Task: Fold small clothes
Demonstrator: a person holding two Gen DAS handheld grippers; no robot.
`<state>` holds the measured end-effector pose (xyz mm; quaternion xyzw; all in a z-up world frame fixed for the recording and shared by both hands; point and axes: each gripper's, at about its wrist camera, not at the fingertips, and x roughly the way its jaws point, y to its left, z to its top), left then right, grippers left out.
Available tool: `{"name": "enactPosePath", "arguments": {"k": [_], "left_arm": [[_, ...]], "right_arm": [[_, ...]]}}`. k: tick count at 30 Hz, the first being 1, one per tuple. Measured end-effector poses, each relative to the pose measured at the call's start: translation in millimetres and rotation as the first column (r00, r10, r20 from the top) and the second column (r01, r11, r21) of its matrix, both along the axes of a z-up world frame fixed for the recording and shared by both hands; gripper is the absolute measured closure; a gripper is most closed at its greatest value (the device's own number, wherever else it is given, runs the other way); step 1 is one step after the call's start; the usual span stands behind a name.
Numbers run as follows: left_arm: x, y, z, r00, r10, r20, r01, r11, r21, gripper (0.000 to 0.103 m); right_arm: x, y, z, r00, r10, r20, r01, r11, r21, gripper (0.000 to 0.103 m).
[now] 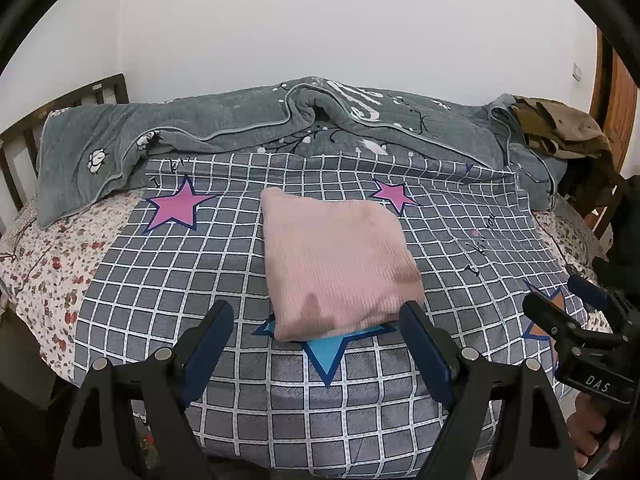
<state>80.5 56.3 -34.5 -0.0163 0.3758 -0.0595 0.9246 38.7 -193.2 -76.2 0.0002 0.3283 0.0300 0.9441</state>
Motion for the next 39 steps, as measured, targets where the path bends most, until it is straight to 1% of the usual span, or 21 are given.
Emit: {"name": "enactPosePath", "arguments": {"k": [30, 39], "left_arm": [[-7.5, 2.5, 2.2, 1.000, -0.002, 0.002, 0.002, 1.000, 0.006, 0.018], [-15.3, 2.9, 2.7, 1.000, -0.004, 0.005, 0.004, 1.000, 0.010, 0.018]], "right_arm": [[-11.3, 8.8, 2.0, 1.000, 0.005, 0.003, -0.005, 1.000, -0.009, 0.004], [-13.5, 10.5, 1.9, 1.000, 0.006, 0.003, -0.006, 1.000, -0.006, 0.004]]}}
